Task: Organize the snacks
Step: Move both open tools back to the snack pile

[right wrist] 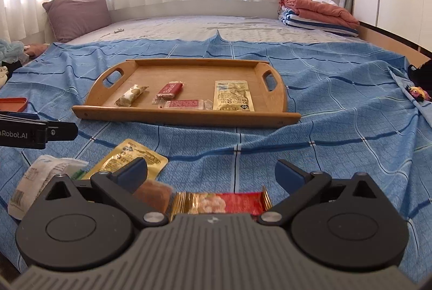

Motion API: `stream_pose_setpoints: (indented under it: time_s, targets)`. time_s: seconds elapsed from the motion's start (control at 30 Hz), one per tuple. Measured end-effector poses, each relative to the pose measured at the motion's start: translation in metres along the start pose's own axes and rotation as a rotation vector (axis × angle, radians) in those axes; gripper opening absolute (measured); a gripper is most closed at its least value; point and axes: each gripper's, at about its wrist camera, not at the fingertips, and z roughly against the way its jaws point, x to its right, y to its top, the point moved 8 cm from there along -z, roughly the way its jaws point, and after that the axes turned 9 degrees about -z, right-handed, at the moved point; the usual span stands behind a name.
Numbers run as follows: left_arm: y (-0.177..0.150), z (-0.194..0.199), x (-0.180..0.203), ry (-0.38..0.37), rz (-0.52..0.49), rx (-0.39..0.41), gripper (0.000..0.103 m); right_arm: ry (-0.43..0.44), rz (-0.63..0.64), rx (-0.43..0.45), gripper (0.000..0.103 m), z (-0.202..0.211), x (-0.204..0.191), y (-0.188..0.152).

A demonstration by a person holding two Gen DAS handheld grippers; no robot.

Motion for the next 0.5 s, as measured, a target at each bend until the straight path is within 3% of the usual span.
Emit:
stream_pose_setpoints:
  time_s: [0.5]
  targets:
    - [-0.068, 0.030, 0.002, 0.068, 0.068, -0.016, 0.098, -0.105, 0.041, 0.038, 0.103, 0.033, 0.000, -0.056]
